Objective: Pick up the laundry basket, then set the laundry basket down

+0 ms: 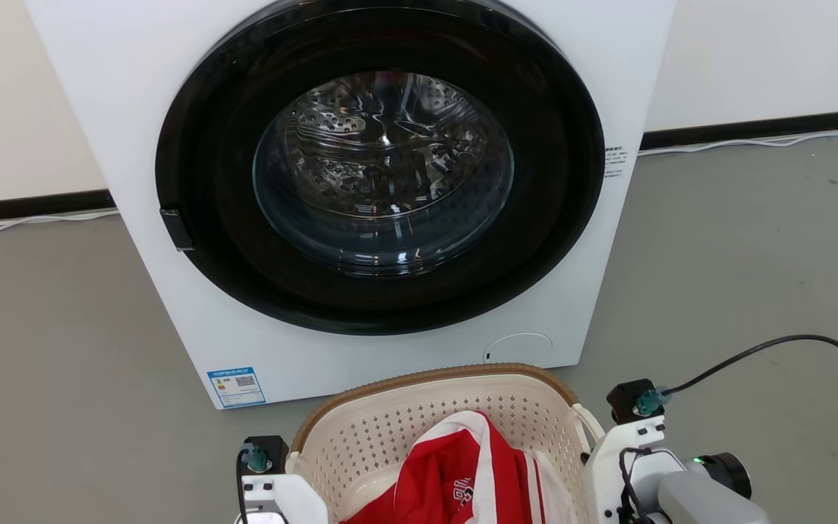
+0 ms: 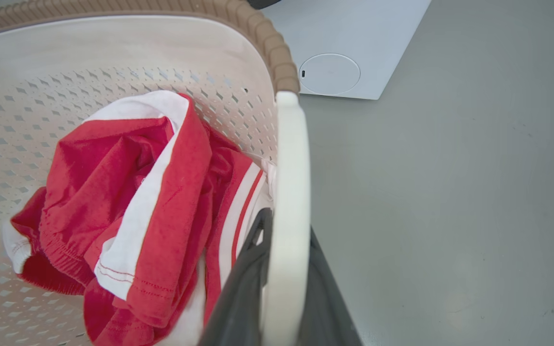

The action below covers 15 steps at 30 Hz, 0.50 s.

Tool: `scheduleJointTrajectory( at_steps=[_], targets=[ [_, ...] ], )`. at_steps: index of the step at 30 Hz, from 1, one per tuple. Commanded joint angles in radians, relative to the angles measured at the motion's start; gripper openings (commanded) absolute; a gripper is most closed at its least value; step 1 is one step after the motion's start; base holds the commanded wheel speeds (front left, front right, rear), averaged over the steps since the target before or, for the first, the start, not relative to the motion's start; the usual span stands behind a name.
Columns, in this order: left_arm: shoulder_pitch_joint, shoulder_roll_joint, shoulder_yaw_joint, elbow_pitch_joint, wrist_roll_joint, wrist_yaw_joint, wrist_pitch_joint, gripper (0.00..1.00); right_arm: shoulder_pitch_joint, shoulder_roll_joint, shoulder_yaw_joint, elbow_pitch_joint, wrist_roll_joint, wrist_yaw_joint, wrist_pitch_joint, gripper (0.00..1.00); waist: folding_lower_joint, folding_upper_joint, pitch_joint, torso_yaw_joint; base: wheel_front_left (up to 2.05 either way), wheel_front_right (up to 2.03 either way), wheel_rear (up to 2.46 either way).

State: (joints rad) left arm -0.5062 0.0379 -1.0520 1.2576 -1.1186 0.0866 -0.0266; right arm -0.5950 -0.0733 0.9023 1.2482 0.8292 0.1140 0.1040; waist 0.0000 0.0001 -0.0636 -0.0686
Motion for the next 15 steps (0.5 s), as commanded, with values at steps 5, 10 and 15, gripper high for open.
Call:
scheduleJointTrajectory(
  at_steps=[5, 10, 15],
  targets=[
    [-0.071, 0.012, 0.001, -0.011, 0.0, -0.003, -0.028, 0.0, -0.023, 0.023, 0.026, -0.02, 0.01, 0.017, -0.021, 0.0, 0.0, -0.0001, 0.022, -0.005, 0.0, 0.0, 0.0],
    [-0.085, 0.012, -0.005, -0.012, 0.001, 0.001, -0.039, 0.0, -0.033, 0.023, 0.037, -0.031, 0.015, 0.017, -0.041, 0.0, 0.0, -0.0001, 0.054, -0.01, 0.0, 0.0, 0.0],
    [-0.118, 0.012, -0.008, -0.011, 0.007, 0.019, -0.075, 0.0, -0.056, 0.023, 0.056, -0.049, 0.011, 0.017, -0.092, 0.0, 0.0, -0.0001, 0.128, -0.012, 0.0, 0.0, 0.0]
  ],
)
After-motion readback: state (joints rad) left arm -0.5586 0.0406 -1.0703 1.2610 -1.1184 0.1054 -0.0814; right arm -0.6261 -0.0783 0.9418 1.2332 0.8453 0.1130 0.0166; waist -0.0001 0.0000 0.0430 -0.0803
